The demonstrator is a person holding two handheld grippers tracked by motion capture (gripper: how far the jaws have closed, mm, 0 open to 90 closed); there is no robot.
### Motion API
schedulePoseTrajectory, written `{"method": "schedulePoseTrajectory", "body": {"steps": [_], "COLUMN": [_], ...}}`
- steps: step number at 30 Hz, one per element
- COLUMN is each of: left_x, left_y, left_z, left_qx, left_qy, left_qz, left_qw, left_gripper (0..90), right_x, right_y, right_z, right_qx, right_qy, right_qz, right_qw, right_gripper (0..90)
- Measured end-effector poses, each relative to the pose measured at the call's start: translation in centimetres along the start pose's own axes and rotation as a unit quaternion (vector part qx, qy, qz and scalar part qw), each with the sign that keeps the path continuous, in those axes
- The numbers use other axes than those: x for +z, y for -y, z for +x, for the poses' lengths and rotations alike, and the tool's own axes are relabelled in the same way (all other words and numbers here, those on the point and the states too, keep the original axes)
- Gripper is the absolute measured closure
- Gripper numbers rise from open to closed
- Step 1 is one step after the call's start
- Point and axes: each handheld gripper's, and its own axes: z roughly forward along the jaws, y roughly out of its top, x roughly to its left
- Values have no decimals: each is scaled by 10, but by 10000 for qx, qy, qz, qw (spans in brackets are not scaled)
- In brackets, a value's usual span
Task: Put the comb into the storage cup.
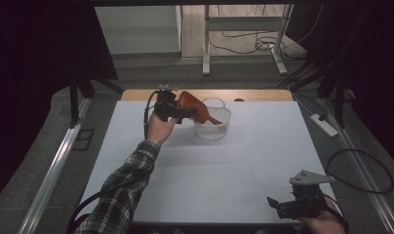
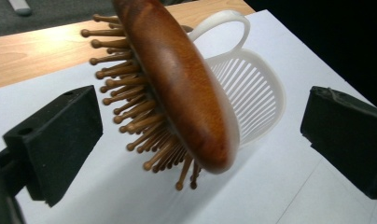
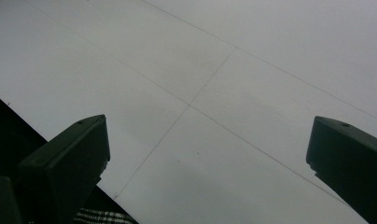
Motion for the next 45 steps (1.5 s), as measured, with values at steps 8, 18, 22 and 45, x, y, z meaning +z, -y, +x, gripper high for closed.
{"method": "schedulePoseTrajectory", "body": {"steps": [8, 18, 22, 45], "left_x": [-4, -12, -16, -30], "left_y": [2, 3, 6, 18], "left_z": [0, -1, -1, -2], "left_qx": [248, 440, 548, 728], "left_qy": [-132, -235, -276, -260], "left_qz": [91, 94, 155, 114], "left_qw": [9996, 9987, 9980, 9969], "left_gripper": [0, 0, 0, 0], "right_x": [0, 0, 0, 1], "right_y": [0, 0, 0, 0], "right_z": [0, 0, 0, -1], "right_qx": [3, 4, 8, 48], "right_qy": [1, -5, -8, 49], "right_qz": [4, 14, 21, 24], "right_qw": [10000, 10000, 10000, 10000], "right_gripper": [0, 0, 0, 0]}}
